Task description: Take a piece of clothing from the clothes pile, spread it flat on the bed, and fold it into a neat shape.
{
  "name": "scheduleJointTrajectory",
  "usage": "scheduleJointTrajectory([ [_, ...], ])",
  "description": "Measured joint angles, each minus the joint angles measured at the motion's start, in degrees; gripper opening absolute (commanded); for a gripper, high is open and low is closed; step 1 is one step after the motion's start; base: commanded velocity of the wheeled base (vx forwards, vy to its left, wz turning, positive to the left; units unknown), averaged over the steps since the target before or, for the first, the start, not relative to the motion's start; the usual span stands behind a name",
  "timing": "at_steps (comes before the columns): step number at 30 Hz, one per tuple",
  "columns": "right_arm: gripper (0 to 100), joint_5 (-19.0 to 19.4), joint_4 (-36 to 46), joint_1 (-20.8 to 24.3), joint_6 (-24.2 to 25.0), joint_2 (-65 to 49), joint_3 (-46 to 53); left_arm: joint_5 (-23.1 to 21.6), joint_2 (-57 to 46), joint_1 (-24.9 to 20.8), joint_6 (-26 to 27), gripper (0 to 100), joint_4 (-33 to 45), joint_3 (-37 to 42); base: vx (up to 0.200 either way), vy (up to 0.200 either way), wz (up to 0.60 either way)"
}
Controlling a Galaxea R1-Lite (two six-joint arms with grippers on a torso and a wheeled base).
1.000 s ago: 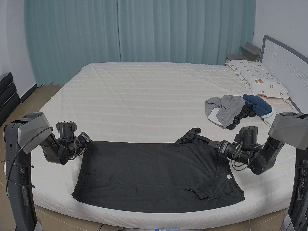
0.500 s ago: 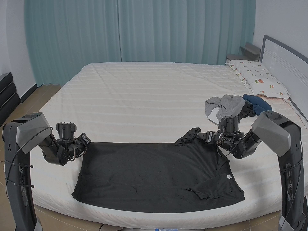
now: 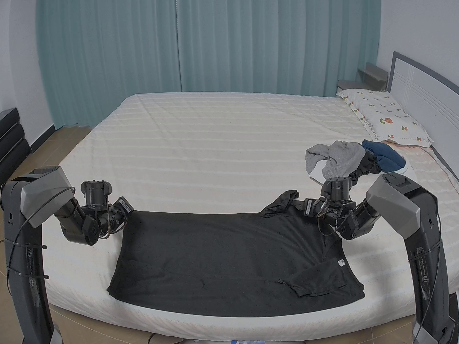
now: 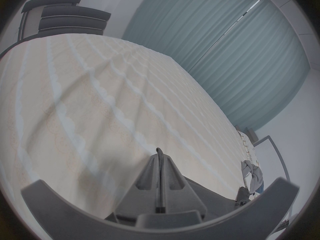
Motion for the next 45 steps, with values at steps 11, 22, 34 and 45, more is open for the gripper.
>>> scheduleJointTrajectory([
  [11,0,0.11,-0.18,-0.44,0.22,-1.11,1.3,-0.02,-0.09,-0.16,0.33,0,-0.02,0.6,0.0,0.0,0.0],
  [22,0,1.73,-3.96,-2.15,5.12,-5.73,6.67,-0.07,-1.22,-0.05,0.48,0,0.6,0.68,0.0,0.0,0.0],
  [34,0,1.04,-10.34,-3.45,12.37,-7.22,11.41,-0.07,-2.71,0.32,0.52,0,0.79,0.85,0.0,0.0,0.0],
  [45,0,0.66,-16.71,-3.96,14.52,-9.87,16.87,-0.05,-5.05,0.3,1.01,0,0.6,2.61,0.0,0.0,0.0],
])
